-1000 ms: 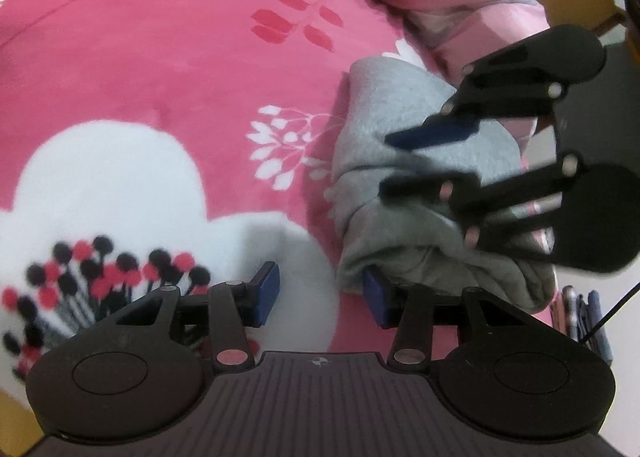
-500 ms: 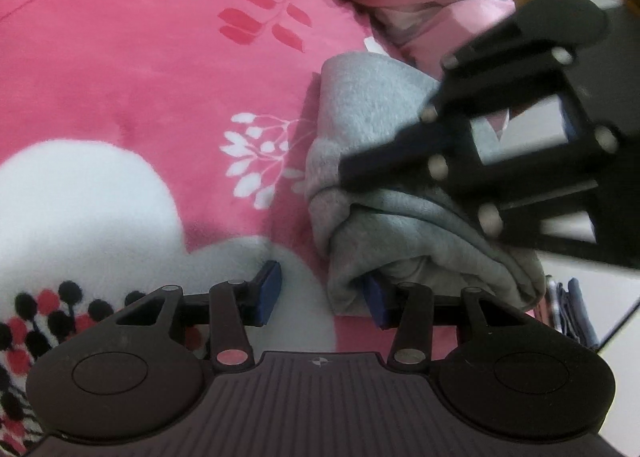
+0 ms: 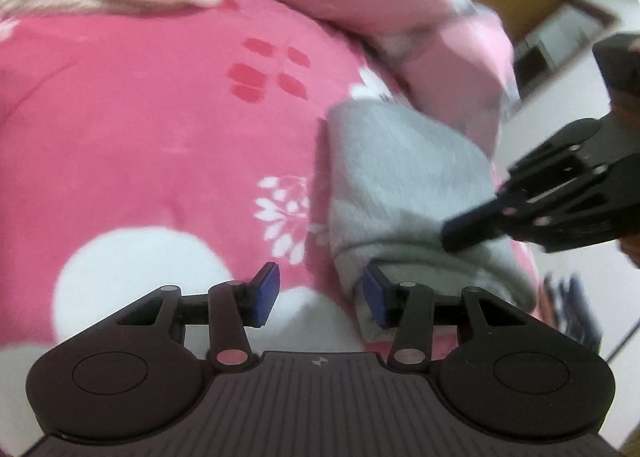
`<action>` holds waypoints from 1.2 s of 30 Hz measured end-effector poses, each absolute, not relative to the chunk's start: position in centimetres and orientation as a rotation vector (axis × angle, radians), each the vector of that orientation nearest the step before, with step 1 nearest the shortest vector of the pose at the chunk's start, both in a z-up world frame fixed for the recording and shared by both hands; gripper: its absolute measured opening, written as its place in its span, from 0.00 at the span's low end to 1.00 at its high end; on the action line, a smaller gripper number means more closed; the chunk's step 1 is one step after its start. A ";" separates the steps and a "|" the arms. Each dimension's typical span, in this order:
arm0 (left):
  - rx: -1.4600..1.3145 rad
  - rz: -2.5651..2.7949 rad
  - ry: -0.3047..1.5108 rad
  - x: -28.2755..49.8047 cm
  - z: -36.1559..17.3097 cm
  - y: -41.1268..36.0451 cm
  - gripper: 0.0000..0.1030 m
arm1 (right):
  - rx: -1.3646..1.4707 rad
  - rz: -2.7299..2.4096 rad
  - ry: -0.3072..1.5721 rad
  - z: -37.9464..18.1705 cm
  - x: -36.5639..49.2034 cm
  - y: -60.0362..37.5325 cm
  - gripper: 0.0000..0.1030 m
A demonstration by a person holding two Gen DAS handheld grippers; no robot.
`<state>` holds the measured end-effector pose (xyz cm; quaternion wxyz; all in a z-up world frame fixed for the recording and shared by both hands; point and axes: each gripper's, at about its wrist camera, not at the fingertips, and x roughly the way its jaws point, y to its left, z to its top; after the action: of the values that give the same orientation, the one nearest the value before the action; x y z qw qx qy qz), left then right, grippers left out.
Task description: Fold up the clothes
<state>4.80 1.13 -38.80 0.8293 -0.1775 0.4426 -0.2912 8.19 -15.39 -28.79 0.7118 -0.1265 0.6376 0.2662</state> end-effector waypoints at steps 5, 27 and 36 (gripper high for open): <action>-0.208 -0.686 0.883 5.6 -38.9 -1.1 0.45 | 0.099 0.397 1.467 -31.3 5.8 -19.1 0.04; 0.118 -0.856 0.718 7.8 -37.7 -3.7 0.38 | 0.311 -0.034 0.755 -37.0 -4.6 -17.5 0.04; 0.220 -0.913 0.720 8.3 -38.5 -5.6 0.31 | 0.370 -0.090 0.654 -38.9 -4.8 -17.8 0.04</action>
<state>8.30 -5.63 -38.45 0.8301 0.1036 0.3394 -0.4302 -4.80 -17.83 -38.93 0.9293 0.1808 0.3191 -0.0438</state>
